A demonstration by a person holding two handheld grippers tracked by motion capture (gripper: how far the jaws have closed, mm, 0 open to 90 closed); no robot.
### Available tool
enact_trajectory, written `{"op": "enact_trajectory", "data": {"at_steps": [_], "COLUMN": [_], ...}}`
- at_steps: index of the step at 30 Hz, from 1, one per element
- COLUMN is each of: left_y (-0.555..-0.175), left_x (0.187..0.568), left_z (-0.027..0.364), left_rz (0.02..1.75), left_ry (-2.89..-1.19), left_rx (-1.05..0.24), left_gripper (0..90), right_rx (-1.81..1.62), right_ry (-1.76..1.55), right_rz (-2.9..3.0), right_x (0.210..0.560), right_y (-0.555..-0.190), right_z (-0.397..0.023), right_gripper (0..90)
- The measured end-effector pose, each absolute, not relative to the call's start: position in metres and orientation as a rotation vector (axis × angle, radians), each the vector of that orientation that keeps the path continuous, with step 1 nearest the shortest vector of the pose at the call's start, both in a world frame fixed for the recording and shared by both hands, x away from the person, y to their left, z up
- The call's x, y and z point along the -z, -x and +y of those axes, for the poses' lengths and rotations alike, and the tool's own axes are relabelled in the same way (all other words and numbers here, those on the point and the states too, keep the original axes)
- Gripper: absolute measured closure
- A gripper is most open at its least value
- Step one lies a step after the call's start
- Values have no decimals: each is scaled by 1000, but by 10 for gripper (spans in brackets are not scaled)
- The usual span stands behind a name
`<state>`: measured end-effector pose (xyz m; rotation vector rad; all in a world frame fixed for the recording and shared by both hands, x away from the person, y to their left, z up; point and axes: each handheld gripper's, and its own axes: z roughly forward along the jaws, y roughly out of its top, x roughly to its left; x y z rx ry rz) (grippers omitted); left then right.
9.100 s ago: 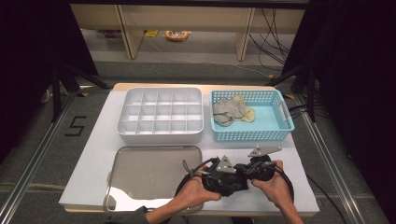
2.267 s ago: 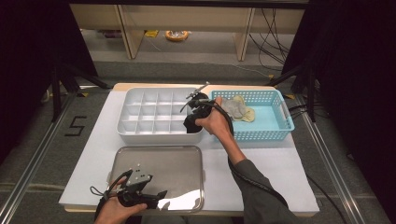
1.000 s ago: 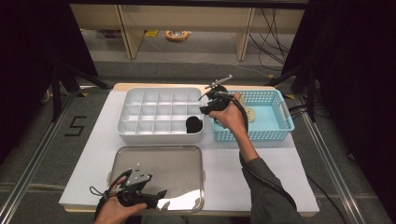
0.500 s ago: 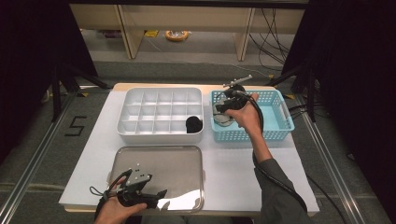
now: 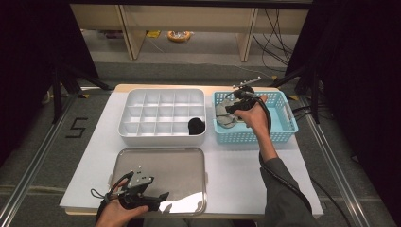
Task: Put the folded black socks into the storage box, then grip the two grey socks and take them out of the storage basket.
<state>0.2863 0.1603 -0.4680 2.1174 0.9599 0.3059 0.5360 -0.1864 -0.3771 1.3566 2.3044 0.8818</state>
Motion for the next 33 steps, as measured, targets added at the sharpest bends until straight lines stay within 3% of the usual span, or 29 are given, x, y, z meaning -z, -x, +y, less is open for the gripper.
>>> {"op": "enact_trajectory", "data": {"at_steps": [33], "left_y": [-286], "left_x": [466], "left_z": [160], "left_rz": [962], "left_ry": [-2091], "left_rx": [-296], "left_gripper": [226], "right_rx": [-793], "right_ry": [-1387], "right_rz": [2317], "right_x": [392], "right_y": [-564], "right_z": [-185], "right_gripper": [582]}}
